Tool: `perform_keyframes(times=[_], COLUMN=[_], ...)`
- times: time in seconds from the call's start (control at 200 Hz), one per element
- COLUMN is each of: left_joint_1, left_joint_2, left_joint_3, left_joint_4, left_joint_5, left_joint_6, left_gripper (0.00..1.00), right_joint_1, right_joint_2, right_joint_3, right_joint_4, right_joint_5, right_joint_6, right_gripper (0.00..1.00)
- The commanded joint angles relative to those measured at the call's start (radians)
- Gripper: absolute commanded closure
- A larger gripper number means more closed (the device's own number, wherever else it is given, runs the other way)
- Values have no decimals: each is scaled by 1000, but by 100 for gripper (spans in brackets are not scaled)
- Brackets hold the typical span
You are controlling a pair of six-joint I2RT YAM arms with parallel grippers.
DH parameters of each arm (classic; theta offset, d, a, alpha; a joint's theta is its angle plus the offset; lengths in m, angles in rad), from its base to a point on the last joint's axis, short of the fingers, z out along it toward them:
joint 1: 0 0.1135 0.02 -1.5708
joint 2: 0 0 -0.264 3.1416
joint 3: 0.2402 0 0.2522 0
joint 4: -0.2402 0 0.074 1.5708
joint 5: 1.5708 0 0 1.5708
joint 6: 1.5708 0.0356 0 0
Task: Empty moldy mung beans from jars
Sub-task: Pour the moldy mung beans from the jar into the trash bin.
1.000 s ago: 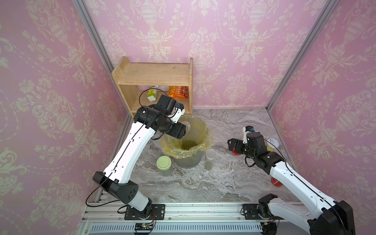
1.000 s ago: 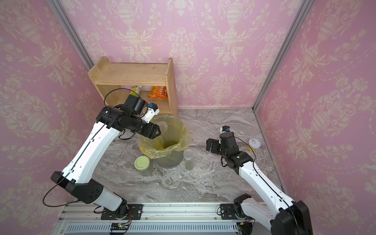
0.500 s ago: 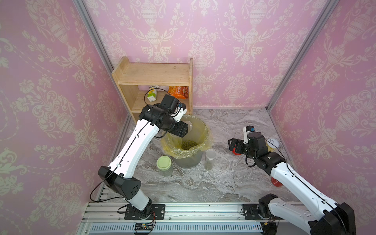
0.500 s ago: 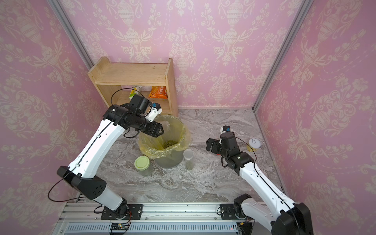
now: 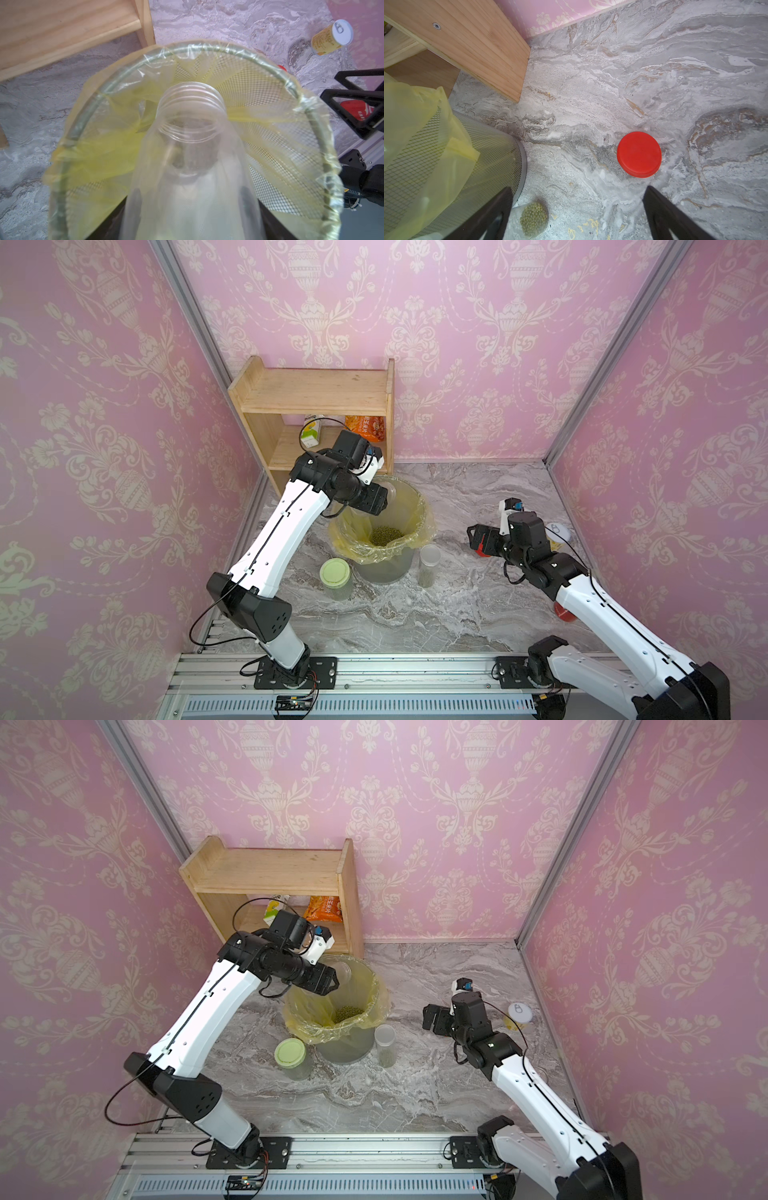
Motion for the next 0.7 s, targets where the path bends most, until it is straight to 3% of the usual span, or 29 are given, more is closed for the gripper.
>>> perform_keyframes(times=[0.0,0.08,0.27,0.33,0.485,0.565,0.69], left_joint_1=[-10,-6,-8,-17,-24,-24,-24], left_joint_2=[-158,-175,17,-5,-212,-238,-170], left_joint_3=[-64,-50,229,182,-109,-112,-24], left_joint_4=[-3,8,-98,-104,12,15,-3], left_joint_5=[-79,-105,-24,-23,-44,-49,-29], left_joint_6=[0,6,22,13,-42,-49,-24], left_gripper=[61,60,62,63,61,61,62], right_joint_1=[6,4,6,6,4,5,5], right_joint_2=[-3,11,40,35,2,0,9], right_joint_3=[26,36,62,66,60,63,80], right_joint_4=[-10,-7,1,-9,-31,-37,-28], right_joint_5=[0,-1,-36,-34,-5,-2,-28], right_joint_6=[1,-1,4,1,-16,-17,-3], right_gripper=[0,0,0,0,0,0,0])
